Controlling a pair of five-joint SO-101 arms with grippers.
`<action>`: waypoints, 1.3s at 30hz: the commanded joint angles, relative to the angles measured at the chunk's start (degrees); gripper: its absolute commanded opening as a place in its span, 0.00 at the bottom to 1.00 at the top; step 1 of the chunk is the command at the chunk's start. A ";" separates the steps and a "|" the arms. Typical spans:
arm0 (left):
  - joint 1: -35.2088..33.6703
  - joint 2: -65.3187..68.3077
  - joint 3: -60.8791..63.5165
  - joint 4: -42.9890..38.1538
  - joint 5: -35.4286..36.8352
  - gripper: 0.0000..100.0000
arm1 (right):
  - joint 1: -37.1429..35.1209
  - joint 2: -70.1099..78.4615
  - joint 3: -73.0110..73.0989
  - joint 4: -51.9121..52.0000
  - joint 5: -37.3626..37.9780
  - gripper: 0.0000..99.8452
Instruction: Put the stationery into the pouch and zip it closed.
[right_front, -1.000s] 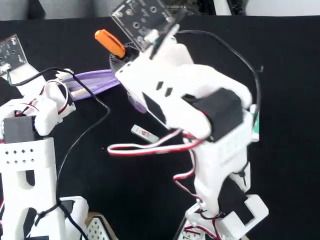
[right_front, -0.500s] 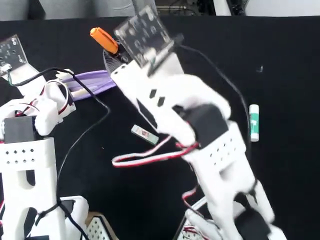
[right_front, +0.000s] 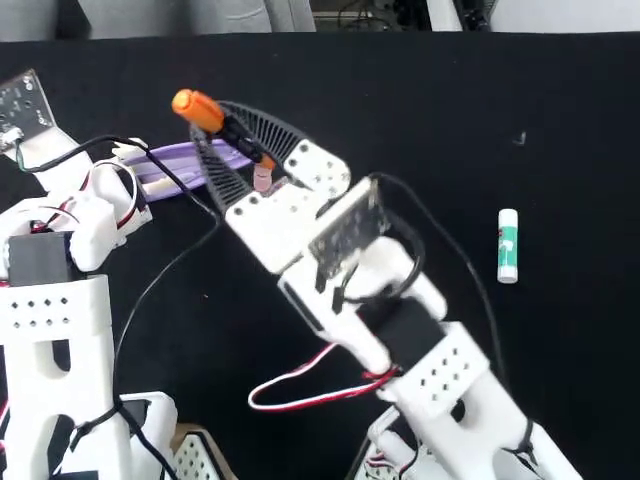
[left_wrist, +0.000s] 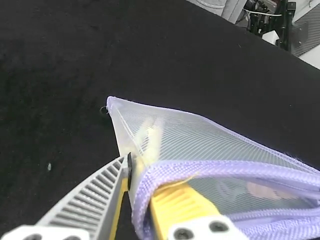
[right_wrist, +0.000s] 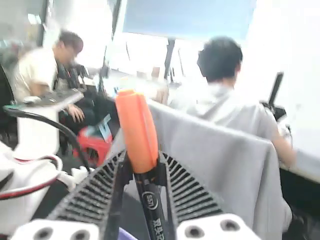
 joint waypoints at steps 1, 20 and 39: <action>3.56 -1.05 -0.40 -0.44 0.79 0.03 | -1.05 -1.89 9.71 -21.10 0.18 0.01; 6.29 -0.97 -0.40 -0.44 0.79 0.03 | -1.76 -1.80 25.71 -48.53 -4.57 0.01; 5.85 -1.05 -0.40 -0.35 0.79 0.03 | 0.62 13.49 22.37 -44.57 -8.26 0.02</action>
